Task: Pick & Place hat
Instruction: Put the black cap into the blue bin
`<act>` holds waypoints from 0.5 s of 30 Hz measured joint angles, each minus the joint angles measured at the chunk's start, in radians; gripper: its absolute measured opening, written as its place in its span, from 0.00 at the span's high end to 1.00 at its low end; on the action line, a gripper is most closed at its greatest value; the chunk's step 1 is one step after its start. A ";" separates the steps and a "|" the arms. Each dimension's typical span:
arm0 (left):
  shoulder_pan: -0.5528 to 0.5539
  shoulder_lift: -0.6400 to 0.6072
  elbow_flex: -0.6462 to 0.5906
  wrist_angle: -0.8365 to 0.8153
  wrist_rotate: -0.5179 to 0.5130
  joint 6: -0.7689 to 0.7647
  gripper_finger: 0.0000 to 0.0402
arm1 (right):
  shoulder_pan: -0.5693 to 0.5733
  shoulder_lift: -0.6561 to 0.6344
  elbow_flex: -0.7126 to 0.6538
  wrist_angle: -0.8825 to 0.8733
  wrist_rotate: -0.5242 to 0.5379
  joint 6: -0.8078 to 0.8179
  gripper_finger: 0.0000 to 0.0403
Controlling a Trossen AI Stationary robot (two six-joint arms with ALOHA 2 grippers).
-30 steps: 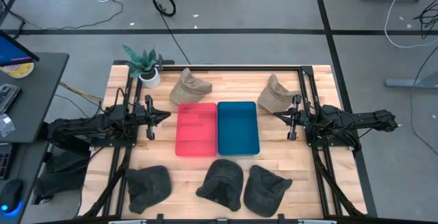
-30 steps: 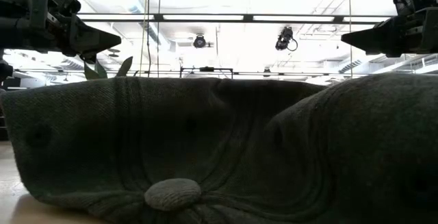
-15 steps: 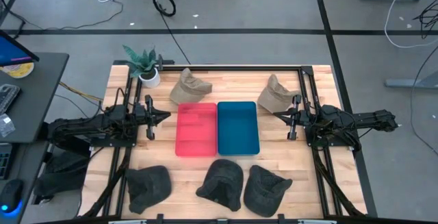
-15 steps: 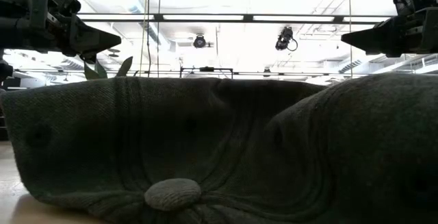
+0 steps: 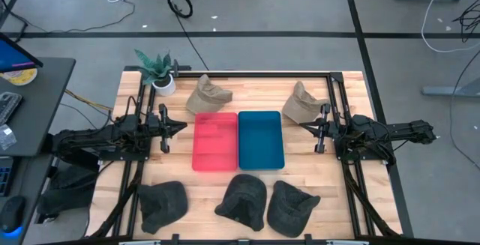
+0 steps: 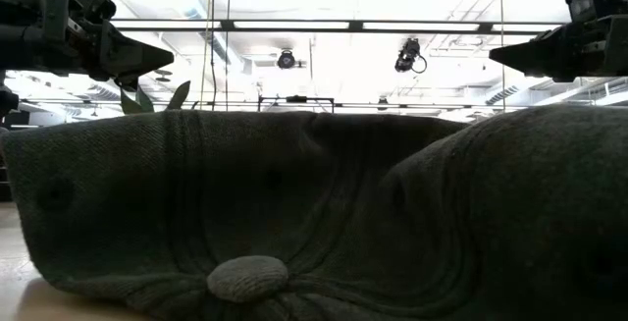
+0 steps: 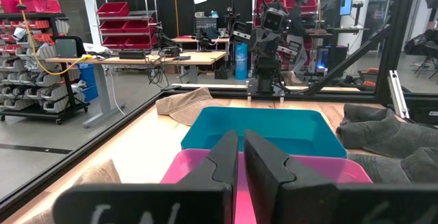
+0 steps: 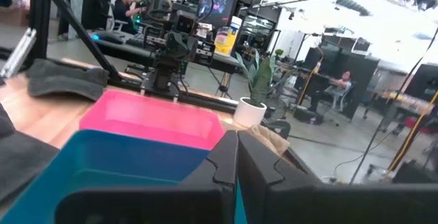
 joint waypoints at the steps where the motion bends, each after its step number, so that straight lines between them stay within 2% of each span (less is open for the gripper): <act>1: 0.000 0.000 0.000 0.000 0.000 0.000 0.93 | 0.000 0.000 0.000 0.000 0.000 -0.006 0.97; 7: 0.000 0.000 0.000 0.000 0.000 0.000 0.93 | 0.000 0.000 0.000 0.000 0.001 -0.023 0.97; 11: 0.000 0.000 0.000 0.000 0.000 0.000 0.93 | -0.001 0.000 0.000 0.000 0.008 -0.268 0.97; 15: 0.000 0.000 0.000 0.000 0.000 0.000 0.93 | -0.001 0.000 0.000 0.000 0.009 -0.337 0.97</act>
